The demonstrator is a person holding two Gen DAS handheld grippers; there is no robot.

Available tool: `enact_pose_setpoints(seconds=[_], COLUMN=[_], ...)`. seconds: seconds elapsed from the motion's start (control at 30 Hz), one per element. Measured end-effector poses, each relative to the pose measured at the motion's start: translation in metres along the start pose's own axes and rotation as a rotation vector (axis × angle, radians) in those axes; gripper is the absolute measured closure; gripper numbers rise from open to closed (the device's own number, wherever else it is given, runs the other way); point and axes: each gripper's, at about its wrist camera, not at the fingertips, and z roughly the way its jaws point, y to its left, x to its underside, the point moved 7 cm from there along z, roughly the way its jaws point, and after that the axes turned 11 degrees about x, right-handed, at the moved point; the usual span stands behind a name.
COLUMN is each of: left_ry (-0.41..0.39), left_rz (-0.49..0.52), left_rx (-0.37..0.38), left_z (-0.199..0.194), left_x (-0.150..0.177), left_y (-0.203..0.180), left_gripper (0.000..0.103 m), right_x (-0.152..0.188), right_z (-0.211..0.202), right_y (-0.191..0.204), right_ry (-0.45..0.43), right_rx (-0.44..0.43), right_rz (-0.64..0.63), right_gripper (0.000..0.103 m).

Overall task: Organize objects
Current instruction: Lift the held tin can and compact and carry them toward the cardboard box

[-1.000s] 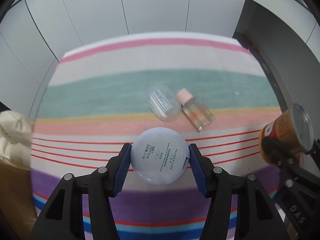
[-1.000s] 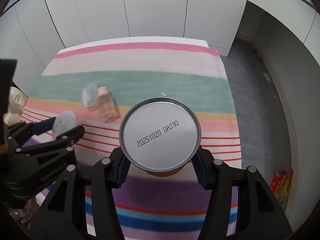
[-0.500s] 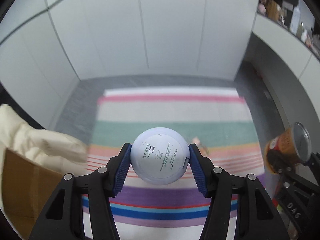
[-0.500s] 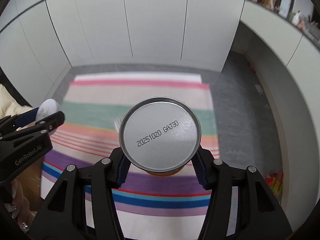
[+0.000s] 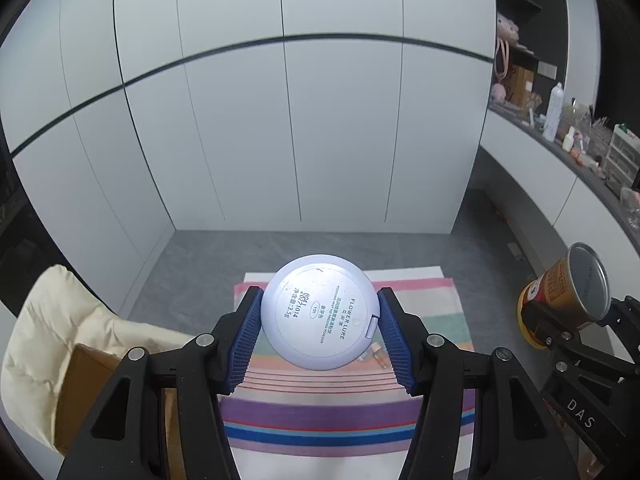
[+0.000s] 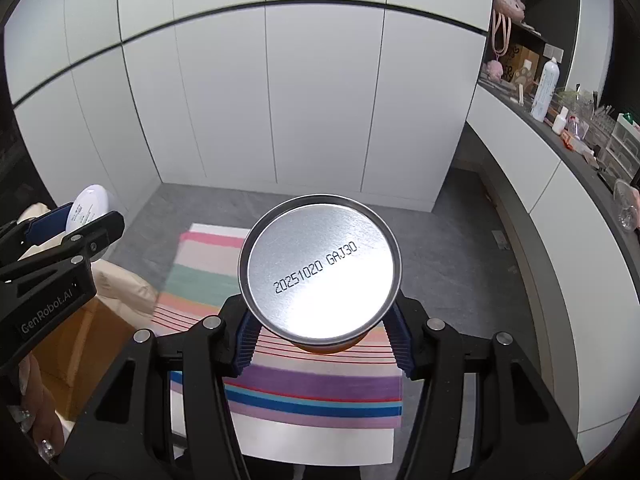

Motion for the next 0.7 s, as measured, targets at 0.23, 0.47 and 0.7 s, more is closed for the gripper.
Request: enact_pose_setpoints(seconds=[0.23,0.47,0.7], left_ry=[-0.014,-0.003,0.016], left_rz=[0.006,0.025,0.041], left_rx=[0.009,0.02,0.02], left_z=[-0.035,-0.054,-0.062], left_x=[-0.003,0.015,0.035], left_y=[-0.007,-0.016,-0.018], left_gripper=[0.044,0.044,0.044], right_x=[-0.004,0.011,0.03], right_z=[-0.034,-0.049,-0.056], right_y=[-0.007,-0.007,-0.005], right_ry=[-0.029,-0.02,-0.003], right_rx=[0.018,0.018,0.01], right_rz=[0.017,0.015,0.025], right_gripper=[0.046,0.046,0.046])
